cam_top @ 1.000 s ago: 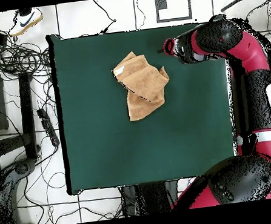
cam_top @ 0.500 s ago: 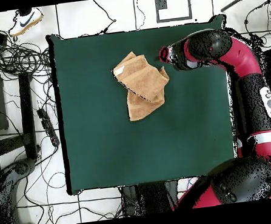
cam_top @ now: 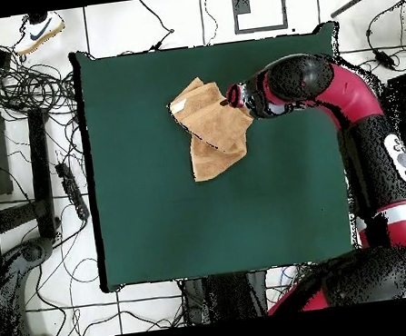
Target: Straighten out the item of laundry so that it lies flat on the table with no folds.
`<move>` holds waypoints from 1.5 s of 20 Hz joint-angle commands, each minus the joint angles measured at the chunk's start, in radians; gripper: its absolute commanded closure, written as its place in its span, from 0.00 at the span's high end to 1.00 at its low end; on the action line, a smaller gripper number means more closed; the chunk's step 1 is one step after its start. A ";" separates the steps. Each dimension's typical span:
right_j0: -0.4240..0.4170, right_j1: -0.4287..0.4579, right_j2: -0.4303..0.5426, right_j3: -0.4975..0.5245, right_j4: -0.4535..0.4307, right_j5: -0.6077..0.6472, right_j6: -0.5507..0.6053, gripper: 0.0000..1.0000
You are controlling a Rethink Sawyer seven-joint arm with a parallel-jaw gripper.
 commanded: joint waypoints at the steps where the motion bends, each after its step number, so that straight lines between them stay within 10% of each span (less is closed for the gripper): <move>1: 0.006 -0.048 0.029 0.200 0.015 -0.053 -0.032 1.00; 30: -0.039 0.097 0.001 0.072 -0.195 -0.174 -0.126 1.00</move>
